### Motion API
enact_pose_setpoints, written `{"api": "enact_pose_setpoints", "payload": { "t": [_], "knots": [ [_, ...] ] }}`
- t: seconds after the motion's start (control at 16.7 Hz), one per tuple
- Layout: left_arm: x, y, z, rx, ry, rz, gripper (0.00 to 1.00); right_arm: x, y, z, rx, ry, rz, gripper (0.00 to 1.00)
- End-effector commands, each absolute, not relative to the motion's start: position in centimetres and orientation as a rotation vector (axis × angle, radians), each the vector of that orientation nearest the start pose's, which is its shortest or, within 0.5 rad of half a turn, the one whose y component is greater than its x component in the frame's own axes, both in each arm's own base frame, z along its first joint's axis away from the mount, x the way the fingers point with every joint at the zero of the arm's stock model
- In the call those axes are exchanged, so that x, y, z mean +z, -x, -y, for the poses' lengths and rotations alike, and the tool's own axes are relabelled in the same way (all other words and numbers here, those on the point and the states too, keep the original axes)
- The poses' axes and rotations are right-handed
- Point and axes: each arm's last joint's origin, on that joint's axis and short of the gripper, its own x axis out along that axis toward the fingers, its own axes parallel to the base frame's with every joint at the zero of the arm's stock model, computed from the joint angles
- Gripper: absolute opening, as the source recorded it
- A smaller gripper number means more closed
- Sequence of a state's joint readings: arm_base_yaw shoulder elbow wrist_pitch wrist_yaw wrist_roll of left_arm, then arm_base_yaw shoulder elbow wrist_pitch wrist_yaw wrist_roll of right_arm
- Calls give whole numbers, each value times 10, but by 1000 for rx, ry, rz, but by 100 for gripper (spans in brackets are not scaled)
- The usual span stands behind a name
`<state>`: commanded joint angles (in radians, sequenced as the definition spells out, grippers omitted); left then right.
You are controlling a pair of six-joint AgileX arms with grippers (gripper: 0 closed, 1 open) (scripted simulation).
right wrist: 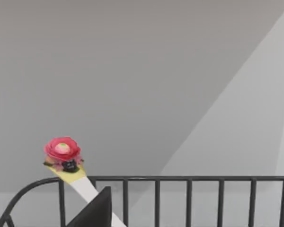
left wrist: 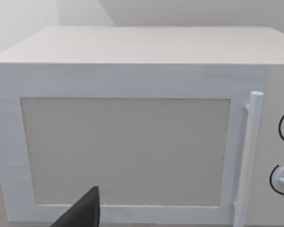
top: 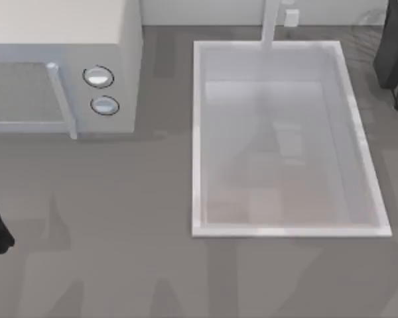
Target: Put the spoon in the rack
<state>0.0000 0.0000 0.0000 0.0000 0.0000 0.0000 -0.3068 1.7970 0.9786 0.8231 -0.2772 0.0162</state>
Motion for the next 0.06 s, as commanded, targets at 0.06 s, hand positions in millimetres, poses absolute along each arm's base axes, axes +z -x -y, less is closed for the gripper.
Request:
{"api": "enact_pose_setpoints", "payload": {
  "t": [0.06],
  "knots": [
    [160, -106, 1, 0, 0, 0, 100, 219, -379, 108, -10, 0, 0, 100]
  ]
}}
